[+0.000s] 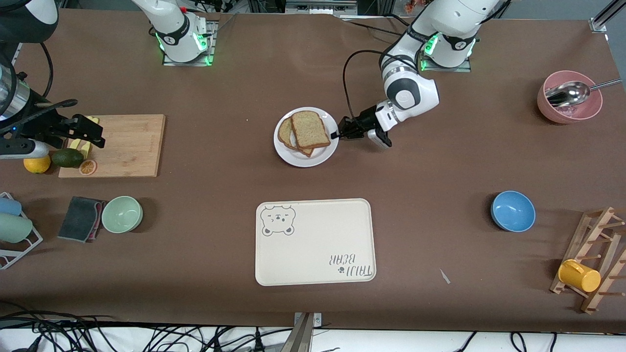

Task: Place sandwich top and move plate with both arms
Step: 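Slide the plate with the left gripper onto the bear tray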

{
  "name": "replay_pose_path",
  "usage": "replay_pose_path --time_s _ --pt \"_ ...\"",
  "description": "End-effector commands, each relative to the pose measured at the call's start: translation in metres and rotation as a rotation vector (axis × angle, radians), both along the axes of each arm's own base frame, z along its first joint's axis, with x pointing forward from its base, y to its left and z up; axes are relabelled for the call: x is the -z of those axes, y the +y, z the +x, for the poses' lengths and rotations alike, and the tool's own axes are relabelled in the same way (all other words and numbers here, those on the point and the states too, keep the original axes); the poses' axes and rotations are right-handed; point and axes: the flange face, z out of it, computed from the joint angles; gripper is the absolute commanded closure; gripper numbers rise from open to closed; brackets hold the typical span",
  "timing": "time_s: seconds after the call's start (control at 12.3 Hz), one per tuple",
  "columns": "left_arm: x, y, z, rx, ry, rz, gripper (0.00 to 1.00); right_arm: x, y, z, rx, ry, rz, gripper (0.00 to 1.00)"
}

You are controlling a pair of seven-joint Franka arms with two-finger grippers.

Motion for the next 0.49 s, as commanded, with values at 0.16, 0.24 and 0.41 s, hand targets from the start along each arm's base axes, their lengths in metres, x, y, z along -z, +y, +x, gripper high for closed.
replay_pose_path --time_s 0.16,0.24,0.41 --pt "-0.030 -0.009 0.052 -0.108 -0.020 -0.084 1.00 -0.002 0.000 0.000 0.038 -0.005 -0.006 0.00" --pt "-0.033 -0.010 0.062 -0.121 -0.028 -0.095 1.00 -0.001 -0.001 0.001 0.041 -0.007 -0.005 0.00" --pt "-0.037 -0.012 0.089 -0.158 -0.040 -0.127 1.00 0.002 -0.006 0.004 0.026 -0.009 -0.023 0.00"
